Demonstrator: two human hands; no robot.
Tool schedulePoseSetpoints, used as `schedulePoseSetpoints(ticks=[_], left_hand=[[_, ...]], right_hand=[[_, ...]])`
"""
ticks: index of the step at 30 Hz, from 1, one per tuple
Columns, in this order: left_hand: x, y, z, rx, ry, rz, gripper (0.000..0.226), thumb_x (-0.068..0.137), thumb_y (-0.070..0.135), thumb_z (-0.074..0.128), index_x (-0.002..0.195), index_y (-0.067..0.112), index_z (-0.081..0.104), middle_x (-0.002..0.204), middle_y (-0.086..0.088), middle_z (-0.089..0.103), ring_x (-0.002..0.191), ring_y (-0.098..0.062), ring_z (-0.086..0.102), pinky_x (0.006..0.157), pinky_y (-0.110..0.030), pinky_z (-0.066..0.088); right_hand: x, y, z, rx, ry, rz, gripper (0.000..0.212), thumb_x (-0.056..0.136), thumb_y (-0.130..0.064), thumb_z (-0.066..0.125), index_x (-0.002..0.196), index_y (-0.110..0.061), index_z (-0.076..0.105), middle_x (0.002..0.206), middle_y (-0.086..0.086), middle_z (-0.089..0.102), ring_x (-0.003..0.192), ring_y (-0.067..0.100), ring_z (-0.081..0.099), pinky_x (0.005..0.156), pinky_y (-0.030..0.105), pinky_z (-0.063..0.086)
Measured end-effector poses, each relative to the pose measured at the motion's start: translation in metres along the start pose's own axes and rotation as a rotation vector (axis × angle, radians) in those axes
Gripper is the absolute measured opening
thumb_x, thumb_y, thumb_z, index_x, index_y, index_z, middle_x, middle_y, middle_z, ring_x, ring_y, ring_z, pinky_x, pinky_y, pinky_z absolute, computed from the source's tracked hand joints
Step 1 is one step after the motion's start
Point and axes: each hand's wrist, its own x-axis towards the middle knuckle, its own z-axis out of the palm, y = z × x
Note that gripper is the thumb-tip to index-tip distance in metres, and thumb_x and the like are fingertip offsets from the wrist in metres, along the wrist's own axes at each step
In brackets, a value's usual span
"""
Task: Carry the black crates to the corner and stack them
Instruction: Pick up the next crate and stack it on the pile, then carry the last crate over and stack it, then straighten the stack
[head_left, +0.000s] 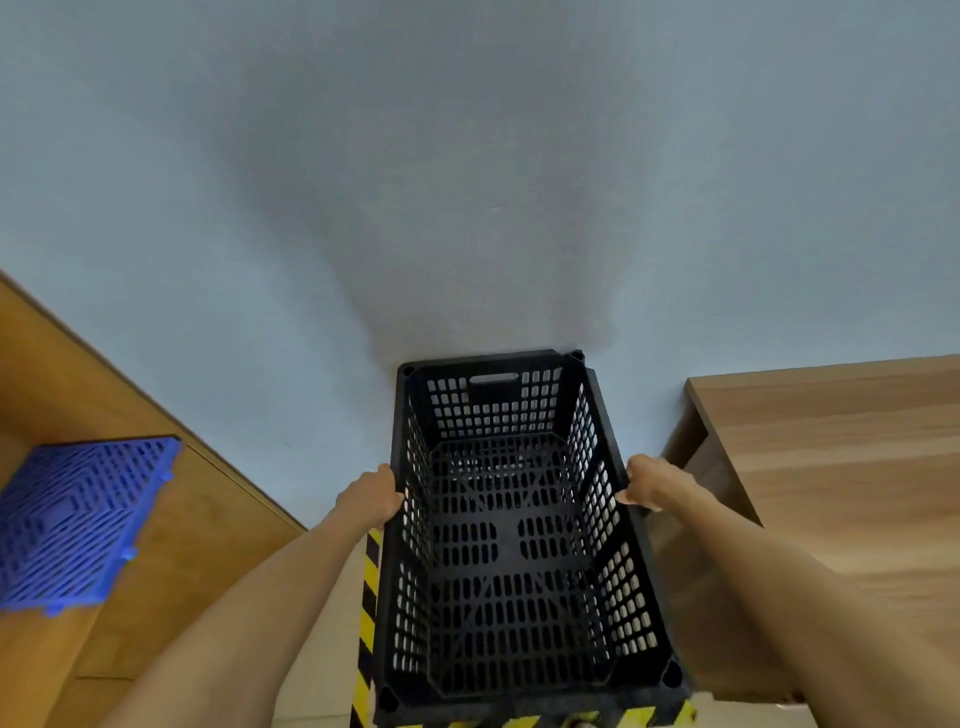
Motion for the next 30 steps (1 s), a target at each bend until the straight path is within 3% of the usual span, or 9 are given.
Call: schedulePoseSetpoints(ticks=[2,4,7,9,13,17,20,26,30], left_hand=[[-0.013,0.009,0.005,0.082,0.045,-0.041,0.037,0.097,0.028,0.046,0.128,0.009,0.042,0.114,-0.011,0.061,0.098,-0.027,0.065,0.084,-0.036,0.051],[-0.024,0.019,0.015,0.165,0.116,-0.079,0.042,0.096,0.027,0.046,0.133,0.008,0.040,0.126,-0.010,0.055,0.109,-0.028,0.060,0.083,-0.036,0.045],[-0.036,0.034,0.031,0.197,0.197,-0.095,0.057,0.095,0.025,0.048,0.146,0.008,0.026,0.144,-0.010,0.038,0.119,-0.032,0.053,0.089,-0.040,0.046],[-0.043,0.038,0.042,0.196,0.211,-0.059,0.067,0.094,0.027,0.048,0.152,0.015,0.017,0.152,-0.009,0.027,0.125,-0.034,0.046,0.094,-0.044,0.045],[-0.066,0.036,0.067,0.225,0.172,0.014,0.064,0.093,0.033,0.048,0.150,0.027,0.018,0.154,-0.002,0.028,0.135,-0.033,0.035,0.101,-0.052,0.045],[-0.103,0.022,0.087,0.299,0.121,0.078,0.060,0.096,0.028,0.046,0.151,0.028,0.022,0.160,0.002,0.021,0.148,-0.026,0.016,0.116,-0.046,0.029],[-0.139,-0.003,0.097,0.211,0.170,0.063,0.058,0.097,0.023,0.046,0.150,0.030,0.023,0.161,0.003,0.015,0.145,-0.023,0.022,0.101,-0.037,0.047],[-0.218,-0.073,0.128,0.030,0.199,-0.239,0.057,0.102,0.034,0.040,0.154,0.029,0.018,0.161,0.002,0.018,0.142,-0.024,0.030,0.104,-0.041,0.043],[-0.298,-0.128,0.182,-0.079,0.129,-0.446,0.054,0.102,0.037,0.037,0.153,0.027,0.020,0.158,0.000,0.025,0.140,-0.025,0.034,0.104,-0.044,0.043]], right_hand=[[0.002,0.005,-0.002,0.026,-0.048,-0.043,0.027,0.090,-0.035,0.064,0.081,-0.014,0.051,0.073,0.000,0.058,0.071,0.018,0.061,0.072,0.032,0.051],[0.003,0.011,-0.005,0.023,-0.076,-0.082,0.029,0.089,-0.039,0.064,0.084,-0.014,0.051,0.071,-0.001,0.059,0.069,0.017,0.061,0.072,0.032,0.051],[0.005,0.024,-0.009,0.060,-0.025,-0.110,0.050,0.086,-0.047,0.066,0.113,-0.012,0.043,0.096,0.004,0.064,0.077,0.019,0.063,0.078,0.036,0.052],[0.008,0.030,-0.014,0.107,0.075,-0.150,0.054,0.086,-0.048,0.065,0.117,-0.012,0.039,0.106,0.007,0.063,0.086,0.023,0.064,0.081,0.039,0.053],[0.013,0.020,-0.023,0.125,0.177,-0.315,0.033,0.091,-0.040,0.059,0.108,-0.016,0.045,0.097,0.004,0.060,0.088,0.026,0.060,0.075,0.038,0.051],[0.010,-0.014,-0.013,0.067,0.182,-0.529,0.015,0.096,-0.030,0.052,0.105,-0.020,0.048,0.090,0.002,0.064,0.080,0.022,0.061,0.072,0.038,0.053],[0.003,-0.054,0.005,0.013,0.079,-0.659,0.008,0.099,-0.028,0.047,0.105,-0.023,0.046,0.088,-0.001,0.062,0.075,0.021,0.061,0.071,0.043,0.055],[-0.036,-0.156,0.042,-0.086,0.043,-0.919,0.009,0.100,-0.024,0.039,0.105,-0.024,0.047,0.092,-0.002,0.063,0.077,0.021,0.062,0.070,0.040,0.052],[-0.101,-0.240,0.079,-0.189,0.089,-1.137,0.011,0.100,-0.021,0.036,0.097,-0.021,0.047,0.083,0.001,0.063,0.070,0.024,0.059,0.059,0.034,0.045]])
